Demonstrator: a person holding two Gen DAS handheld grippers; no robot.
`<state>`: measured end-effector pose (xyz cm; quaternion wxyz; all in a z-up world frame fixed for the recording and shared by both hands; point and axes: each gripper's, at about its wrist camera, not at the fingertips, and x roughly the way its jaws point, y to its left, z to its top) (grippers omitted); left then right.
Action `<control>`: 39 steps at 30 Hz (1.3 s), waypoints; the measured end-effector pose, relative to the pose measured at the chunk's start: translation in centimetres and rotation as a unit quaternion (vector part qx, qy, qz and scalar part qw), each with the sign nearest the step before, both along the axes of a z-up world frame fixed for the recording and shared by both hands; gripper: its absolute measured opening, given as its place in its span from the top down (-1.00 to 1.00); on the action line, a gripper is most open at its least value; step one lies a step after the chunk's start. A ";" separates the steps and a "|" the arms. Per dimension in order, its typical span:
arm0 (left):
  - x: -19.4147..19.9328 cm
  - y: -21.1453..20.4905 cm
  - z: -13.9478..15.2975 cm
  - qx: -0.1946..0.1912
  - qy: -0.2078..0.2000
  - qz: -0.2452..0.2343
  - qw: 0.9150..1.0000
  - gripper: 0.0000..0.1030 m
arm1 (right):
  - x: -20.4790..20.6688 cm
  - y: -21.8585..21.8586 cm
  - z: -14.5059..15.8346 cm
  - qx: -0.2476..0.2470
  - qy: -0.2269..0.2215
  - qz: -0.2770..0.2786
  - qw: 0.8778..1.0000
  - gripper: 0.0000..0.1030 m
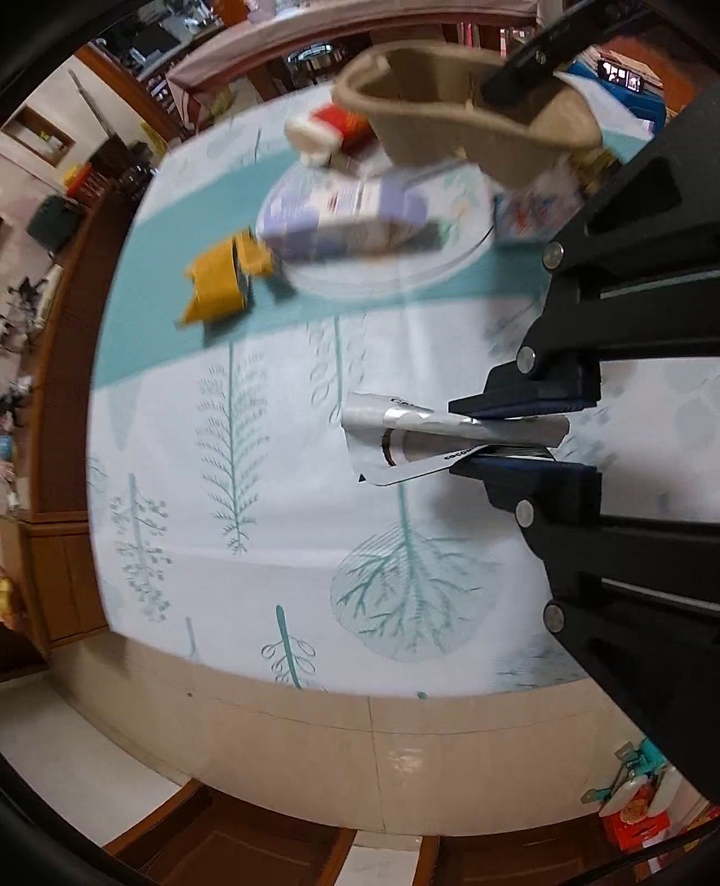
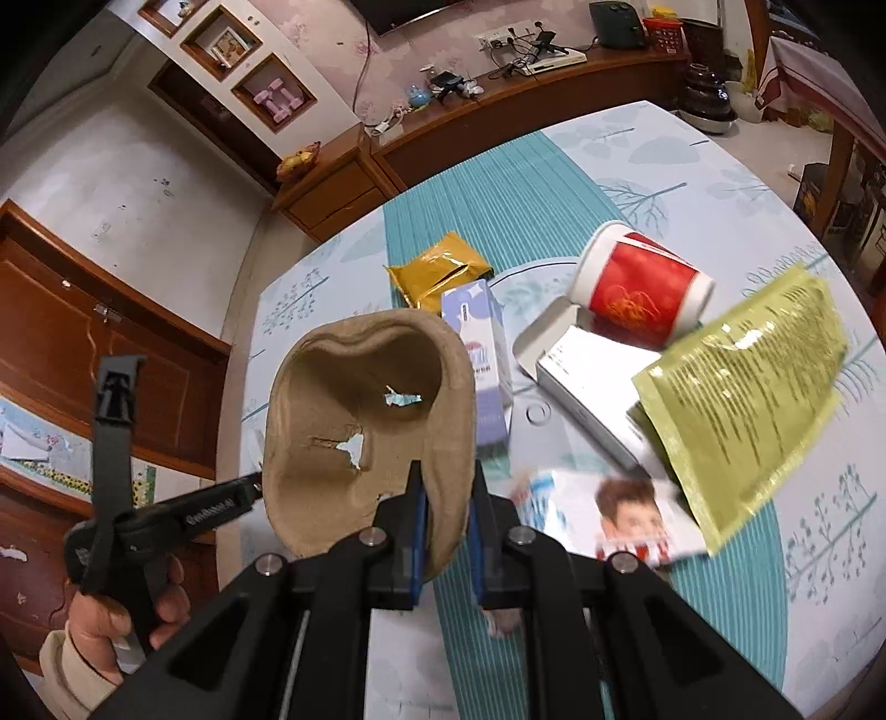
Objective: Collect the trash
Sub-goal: 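Carry the white wrapper and pulp cup holder down over the black bin with both tools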
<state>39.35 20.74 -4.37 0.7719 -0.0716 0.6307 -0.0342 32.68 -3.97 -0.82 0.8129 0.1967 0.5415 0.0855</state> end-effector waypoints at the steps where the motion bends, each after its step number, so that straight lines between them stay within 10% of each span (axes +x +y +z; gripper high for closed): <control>1: -1.2 -0.5 1.3 -0.003 -0.009 -0.003 1.000 0.80 | -0.9 -0.4 0.5 0.005 -0.002 0.002 1.000 0.77; 17: -25.5 -14.7 11.3 -0.010 -0.095 0.001 0.995 0.79 | -20.4 -10.9 5.5 0.017 -0.034 0.083 0.996 0.77; 30: -39.7 -22.2 7.7 0.039 -0.031 -0.053 0.997 0.79 | -33.4 -17.1 0.8 0.014 0.047 0.089 0.995 0.77; 39: -44.2 -22.3 -1.2 0.046 0.025 -0.078 0.996 0.79 | -38.3 -16.2 -8.3 -0.014 0.120 0.065 0.991 0.77</control>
